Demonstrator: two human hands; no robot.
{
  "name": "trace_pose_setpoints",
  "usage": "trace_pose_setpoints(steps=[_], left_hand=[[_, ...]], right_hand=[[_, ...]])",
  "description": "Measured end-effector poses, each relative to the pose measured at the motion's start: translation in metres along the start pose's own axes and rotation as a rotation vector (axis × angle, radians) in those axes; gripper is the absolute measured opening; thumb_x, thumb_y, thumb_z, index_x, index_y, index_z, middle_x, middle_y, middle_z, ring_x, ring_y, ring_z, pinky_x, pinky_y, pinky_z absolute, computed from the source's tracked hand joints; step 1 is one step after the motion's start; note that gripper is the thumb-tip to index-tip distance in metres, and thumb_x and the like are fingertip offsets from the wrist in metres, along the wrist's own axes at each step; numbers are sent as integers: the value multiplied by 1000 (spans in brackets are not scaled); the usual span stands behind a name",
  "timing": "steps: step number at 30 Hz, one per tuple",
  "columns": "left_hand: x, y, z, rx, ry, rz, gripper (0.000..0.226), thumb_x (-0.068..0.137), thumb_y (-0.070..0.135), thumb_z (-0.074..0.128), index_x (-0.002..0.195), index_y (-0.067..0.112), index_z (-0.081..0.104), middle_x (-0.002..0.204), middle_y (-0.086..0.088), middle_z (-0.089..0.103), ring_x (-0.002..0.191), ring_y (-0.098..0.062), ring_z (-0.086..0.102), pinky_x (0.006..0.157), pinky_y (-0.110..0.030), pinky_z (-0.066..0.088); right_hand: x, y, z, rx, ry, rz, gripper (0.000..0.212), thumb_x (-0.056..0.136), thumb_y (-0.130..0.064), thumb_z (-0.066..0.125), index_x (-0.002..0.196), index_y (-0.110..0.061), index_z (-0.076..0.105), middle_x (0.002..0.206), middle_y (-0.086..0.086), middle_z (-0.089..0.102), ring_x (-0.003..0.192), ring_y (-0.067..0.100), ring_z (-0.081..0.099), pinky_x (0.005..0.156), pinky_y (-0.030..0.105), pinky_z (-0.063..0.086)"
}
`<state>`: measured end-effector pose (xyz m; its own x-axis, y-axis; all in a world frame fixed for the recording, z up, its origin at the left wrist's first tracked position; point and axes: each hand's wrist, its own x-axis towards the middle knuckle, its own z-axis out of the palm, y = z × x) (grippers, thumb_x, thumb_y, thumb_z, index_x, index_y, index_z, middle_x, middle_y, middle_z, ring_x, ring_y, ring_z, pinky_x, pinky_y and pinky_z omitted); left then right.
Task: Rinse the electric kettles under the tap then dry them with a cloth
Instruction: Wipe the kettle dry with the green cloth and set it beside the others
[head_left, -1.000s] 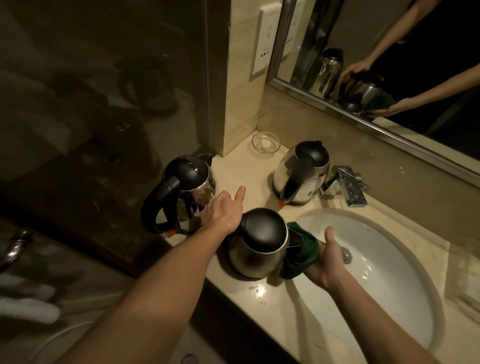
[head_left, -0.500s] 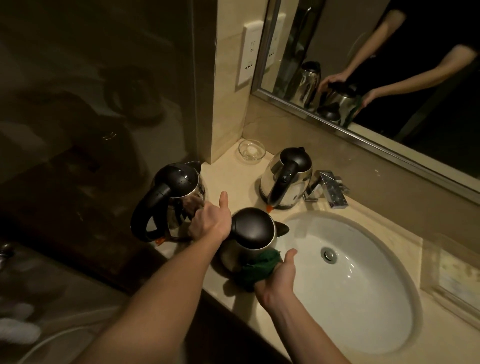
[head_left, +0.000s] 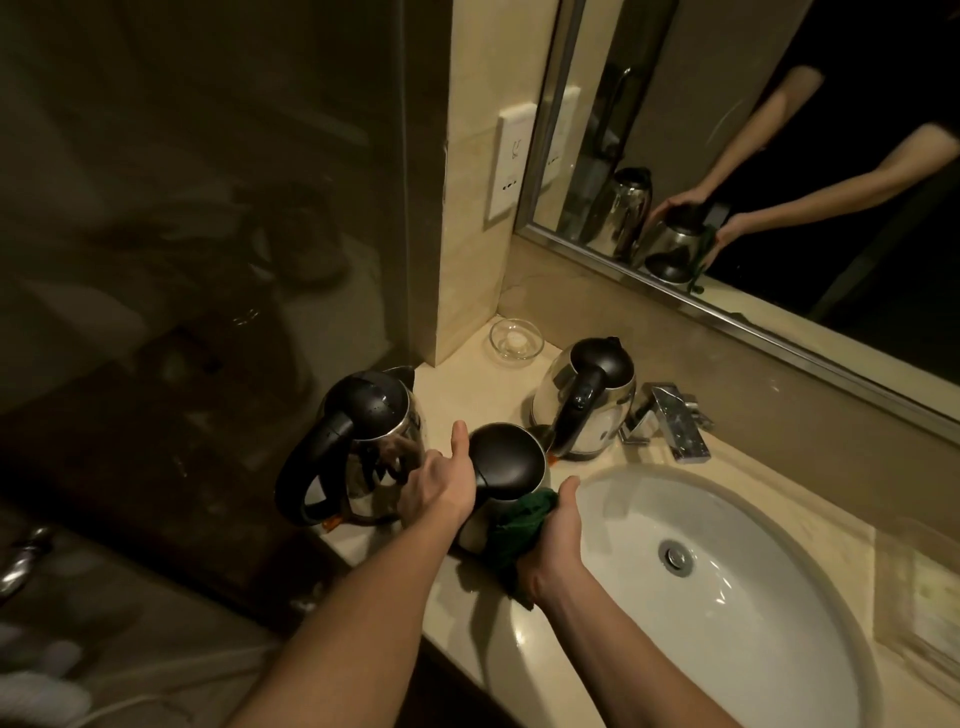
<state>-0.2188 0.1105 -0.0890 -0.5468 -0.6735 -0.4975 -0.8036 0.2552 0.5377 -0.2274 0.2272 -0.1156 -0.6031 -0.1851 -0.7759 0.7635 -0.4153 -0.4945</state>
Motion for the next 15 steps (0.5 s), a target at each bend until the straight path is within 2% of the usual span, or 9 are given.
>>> trace_pose_setpoints(steps=[4, 7, 9, 13, 15], left_hand=[[5, 15, 9, -95, 40, -88, 91, 94, 75, 8, 138, 11, 56, 132, -20, 61, 121, -37, 56, 100, -44, 41], [11, 30, 17, -180, 84, -158, 92, 93, 76, 9, 134, 10, 58, 130, -20, 62, 119, -36, 57, 99, -44, 42], [16, 39, 17, -201, 114, -174, 92, 93, 76, 9, 134, 9, 57, 127, -19, 63, 116, -36, 59, 95, -42, 44], [29, 55, 14, -206, 158, -182, 89, 97, 71, 9, 138, 5, 52, 128, -21, 62, 118, -37, 58, 90, -40, 43], [37, 62, 16, -210, 172, -186, 88, 97, 69, 9, 136, 5, 54, 128, -20, 61, 117, -36, 58, 84, -39, 40]], right_hand=[[21, -10, 10, -142, 24, -93, 89, 74, -89, 40, 127, -21, 64, 121, 12, 67, 117, 31, 57, 108, 51, 40], [28, -26, 20, -245, 61, -154, 76, 88, -78, 34, 128, -19, 60, 120, 10, 64, 115, 28, 56, 108, 48, 41], [36, -32, 26, -301, 54, -162, 73, 91, -75, 31, 135, -21, 53, 127, 9, 59, 123, 28, 51, 111, 49, 37], [51, -27, 42, -356, 67, -177, 93, 78, -85, 33, 148, -24, 39, 137, 7, 54, 126, 28, 50, 111, 51, 38], [66, -22, 48, -372, 83, -178, 115, 61, -99, 32, 151, -27, 33, 142, 6, 50, 130, 27, 47, 112, 51, 36]])
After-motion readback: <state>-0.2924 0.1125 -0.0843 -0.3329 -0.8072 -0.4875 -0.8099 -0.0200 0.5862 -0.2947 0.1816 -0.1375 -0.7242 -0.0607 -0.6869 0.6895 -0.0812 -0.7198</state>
